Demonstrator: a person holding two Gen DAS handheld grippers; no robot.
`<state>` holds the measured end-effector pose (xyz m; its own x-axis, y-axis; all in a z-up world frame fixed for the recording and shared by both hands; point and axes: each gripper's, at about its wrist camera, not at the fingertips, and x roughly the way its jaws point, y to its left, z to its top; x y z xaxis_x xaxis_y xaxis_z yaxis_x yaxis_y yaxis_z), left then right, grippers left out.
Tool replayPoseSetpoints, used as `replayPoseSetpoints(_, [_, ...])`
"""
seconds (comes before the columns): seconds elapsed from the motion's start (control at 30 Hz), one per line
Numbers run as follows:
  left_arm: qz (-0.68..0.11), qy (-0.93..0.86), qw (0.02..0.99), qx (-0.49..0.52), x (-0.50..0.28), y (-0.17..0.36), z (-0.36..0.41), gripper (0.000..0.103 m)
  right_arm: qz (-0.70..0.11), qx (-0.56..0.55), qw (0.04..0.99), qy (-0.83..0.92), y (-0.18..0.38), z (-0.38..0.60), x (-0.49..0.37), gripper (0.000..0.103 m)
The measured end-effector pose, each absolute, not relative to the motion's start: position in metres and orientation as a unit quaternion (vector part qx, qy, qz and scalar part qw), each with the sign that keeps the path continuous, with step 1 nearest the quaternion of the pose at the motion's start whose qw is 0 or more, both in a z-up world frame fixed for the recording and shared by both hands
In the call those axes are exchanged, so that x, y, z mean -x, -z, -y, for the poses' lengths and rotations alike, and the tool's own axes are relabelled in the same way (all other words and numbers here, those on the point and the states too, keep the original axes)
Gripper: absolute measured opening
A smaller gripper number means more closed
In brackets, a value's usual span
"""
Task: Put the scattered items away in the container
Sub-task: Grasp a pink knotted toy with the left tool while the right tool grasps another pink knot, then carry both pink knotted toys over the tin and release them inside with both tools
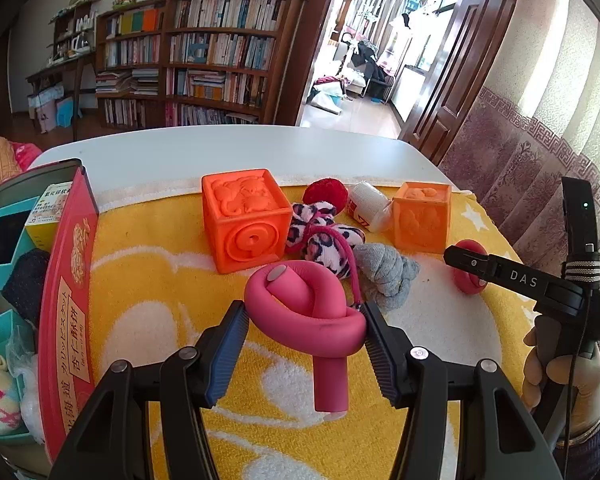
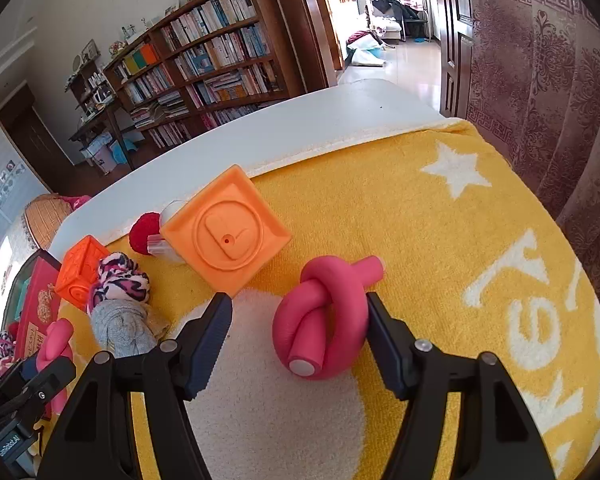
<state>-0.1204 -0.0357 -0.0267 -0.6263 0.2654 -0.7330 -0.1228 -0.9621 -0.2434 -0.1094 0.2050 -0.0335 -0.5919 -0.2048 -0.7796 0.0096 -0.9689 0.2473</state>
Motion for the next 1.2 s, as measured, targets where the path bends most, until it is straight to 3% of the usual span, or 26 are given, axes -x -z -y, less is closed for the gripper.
replayPoseSetpoints(0.03, [0.086,-0.897,0.108,0.419,0.121,0.027,0.036,0.059,0.107,-0.448,0.065,0.885,0.034,-0.203,0.109,0.059])
replayPoseSetpoints(0.07, [0.085,-0.898,0.108,0.418,0.119,0.027,0.035,0.059,0.104,-0.451,0.068,0.884,0.035,-0.200,0.108,0.039])
replayPoseSetpoints(0.1, [0.085,-0.898,0.108,0.418,0.119,0.027,0.036,0.059,0.102,-0.453,0.068,0.883,0.035,-0.199,0.108,0.035])
replayPoseSetpoints(0.57, [0.098,-0.910,0.105,0.389,0.108,0.007,0.044,0.059,0.120,-0.376,0.054,0.917,-0.006,-0.201,0.083,0.033])
replayPoseSetpoints(1.2, [0.144,-0.930,0.062,0.334,0.078,-0.043,0.105,0.059,0.109,-0.338,0.142,0.924,-0.042,-0.155,0.057,0.033])
